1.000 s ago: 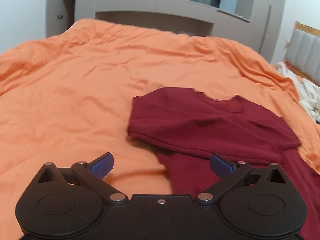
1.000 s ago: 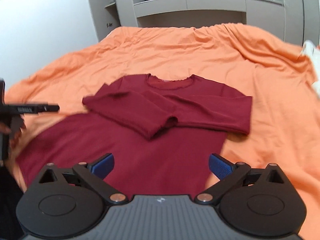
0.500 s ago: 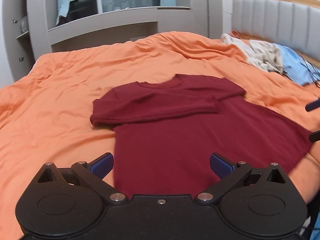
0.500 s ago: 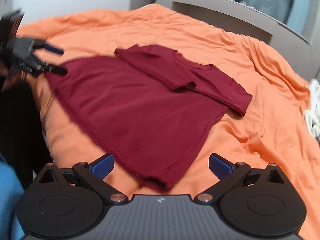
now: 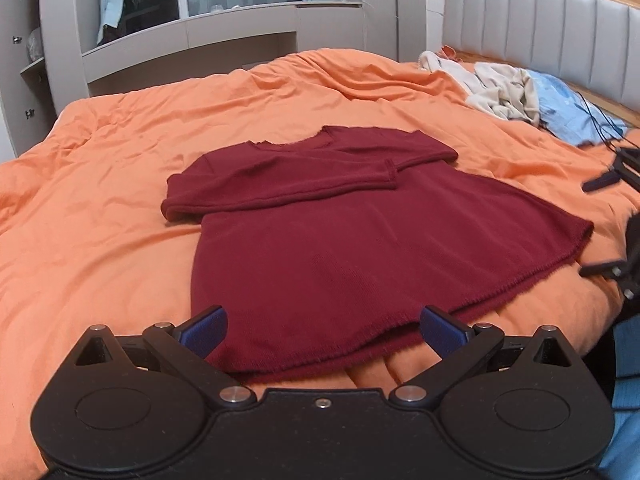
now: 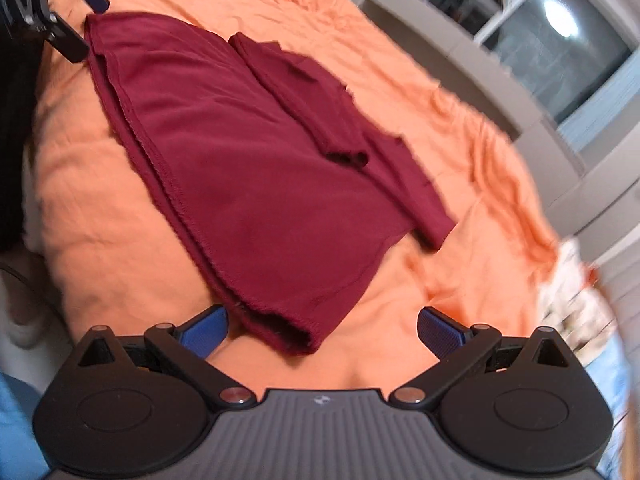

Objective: Fold small clothes
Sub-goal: 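Grasp the sweater hem with the right tool and lift it toward the collar, then grasp the hem with the left tool while the right tool holds it, lifting together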

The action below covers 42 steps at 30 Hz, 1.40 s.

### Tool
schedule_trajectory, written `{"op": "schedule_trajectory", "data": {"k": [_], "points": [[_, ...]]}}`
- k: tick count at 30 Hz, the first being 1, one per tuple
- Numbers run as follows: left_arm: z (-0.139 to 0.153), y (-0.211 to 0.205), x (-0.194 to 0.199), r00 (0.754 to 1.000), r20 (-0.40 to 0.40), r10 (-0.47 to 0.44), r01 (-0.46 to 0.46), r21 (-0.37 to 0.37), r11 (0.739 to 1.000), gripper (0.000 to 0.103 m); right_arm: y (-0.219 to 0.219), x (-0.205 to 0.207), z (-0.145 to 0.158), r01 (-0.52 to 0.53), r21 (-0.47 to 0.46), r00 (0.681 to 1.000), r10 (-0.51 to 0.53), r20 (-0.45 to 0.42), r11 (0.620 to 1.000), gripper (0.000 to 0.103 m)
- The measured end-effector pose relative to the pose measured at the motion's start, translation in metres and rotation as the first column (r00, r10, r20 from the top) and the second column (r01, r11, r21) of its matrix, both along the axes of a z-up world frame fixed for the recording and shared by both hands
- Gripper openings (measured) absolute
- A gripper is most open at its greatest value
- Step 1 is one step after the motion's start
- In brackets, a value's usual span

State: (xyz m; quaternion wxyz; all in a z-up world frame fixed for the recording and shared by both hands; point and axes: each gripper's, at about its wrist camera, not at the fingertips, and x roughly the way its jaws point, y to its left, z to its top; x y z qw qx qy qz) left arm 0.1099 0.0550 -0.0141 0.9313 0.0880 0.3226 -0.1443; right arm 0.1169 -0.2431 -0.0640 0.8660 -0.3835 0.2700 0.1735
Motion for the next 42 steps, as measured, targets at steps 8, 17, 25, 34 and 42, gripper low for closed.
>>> {"op": "schedule_trajectory", "data": {"k": [8,17,25,34,42], "points": [[-0.009,-0.012,-0.015,0.997,-0.001,-0.071,0.071,0.071,0.995,0.102,0.008,-0.007,0.003,-0.097,0.072,0.995,0.095,0.036,0.993,0.021],[-0.017,-0.037,-0.008,0.997,0.040,-0.072,0.062,0.207,0.976,0.102,-0.012,0.015,0.051,-0.022,0.345,0.998,0.001,0.060,0.938,0.009],[-0.016,-0.031,0.013,0.998,0.048,0.032,-0.040,0.171,0.984,0.091,-0.028,0.016,0.074,0.006,0.433,0.991,-0.062,0.115,0.901,0.008],[-0.003,-0.006,0.018,0.989,0.109,0.102,-0.122,0.199,0.972,0.061,-0.028,0.004,0.066,0.018,0.432,0.989,-0.081,0.127,0.902,0.008],[0.003,0.000,0.017,0.985,0.138,0.099,-0.127,0.214,0.969,0.014,-0.018,-0.010,0.057,0.012,0.392,0.966,-0.112,0.233,0.920,0.006]]}}
